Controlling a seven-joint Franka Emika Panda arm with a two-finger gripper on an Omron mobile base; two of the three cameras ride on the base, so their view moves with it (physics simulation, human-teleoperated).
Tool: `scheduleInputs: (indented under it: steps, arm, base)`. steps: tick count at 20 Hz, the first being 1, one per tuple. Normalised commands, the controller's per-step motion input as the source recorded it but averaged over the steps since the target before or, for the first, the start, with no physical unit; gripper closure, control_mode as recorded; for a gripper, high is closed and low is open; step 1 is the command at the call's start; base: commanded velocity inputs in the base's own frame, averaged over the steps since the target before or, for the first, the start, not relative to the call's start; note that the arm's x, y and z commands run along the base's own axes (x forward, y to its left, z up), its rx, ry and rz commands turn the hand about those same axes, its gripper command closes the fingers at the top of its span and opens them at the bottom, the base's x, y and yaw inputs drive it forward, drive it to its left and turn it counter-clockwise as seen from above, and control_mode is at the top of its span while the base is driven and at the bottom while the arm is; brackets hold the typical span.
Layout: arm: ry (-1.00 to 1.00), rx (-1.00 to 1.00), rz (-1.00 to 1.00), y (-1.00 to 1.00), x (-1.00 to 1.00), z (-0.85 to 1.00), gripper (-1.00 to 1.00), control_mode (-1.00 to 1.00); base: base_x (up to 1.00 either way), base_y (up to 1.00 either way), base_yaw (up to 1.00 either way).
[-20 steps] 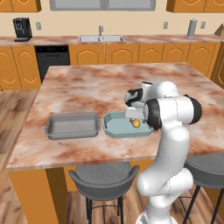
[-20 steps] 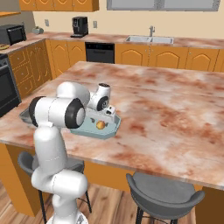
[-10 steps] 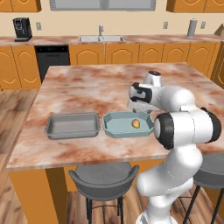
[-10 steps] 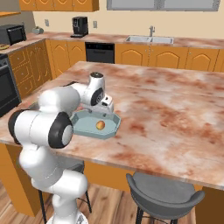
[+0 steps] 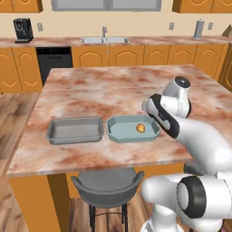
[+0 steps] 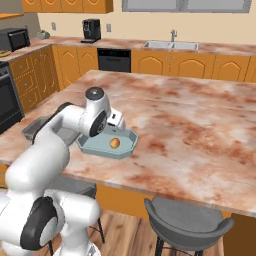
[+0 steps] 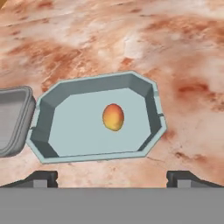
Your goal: Place the cold items (potato and mango) from the fridge in one tupperware on the dining counter. Place the warm items (hot dog and kebab skewer) in the stove area in another tupperware.
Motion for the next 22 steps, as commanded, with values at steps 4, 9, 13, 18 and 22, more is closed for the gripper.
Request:
scheduleInputs:
  steps: [4,9,13,18,22]
  arm:
    - [-0.29,0.0,-0.17,-0.01,-0.7,0.72,-1.0,-1.0]
    - [-0.26,0.0,-0.21,-0.05,-0.76,0.44,-1.0,-1.0]
    - [-0.29,0.0,-0.14,-0.01,-0.87,0.01,-1.0,-1.0]
    - [-0.38,0.0,-0.08,0.0,-0.95,0.0,-1.0,-1.0]
    - [-0.19,-0.02,0.01,0.13,-0.36,0.0,-1.0,-1.0]
  base:
    - [0.0,0.0,0.0]
    - [0.0,0.0,0.0]
    - [0.0,0.0,0.0]
    - [0.0,0.0,0.0]
    - [0.0,0.0,0.0]
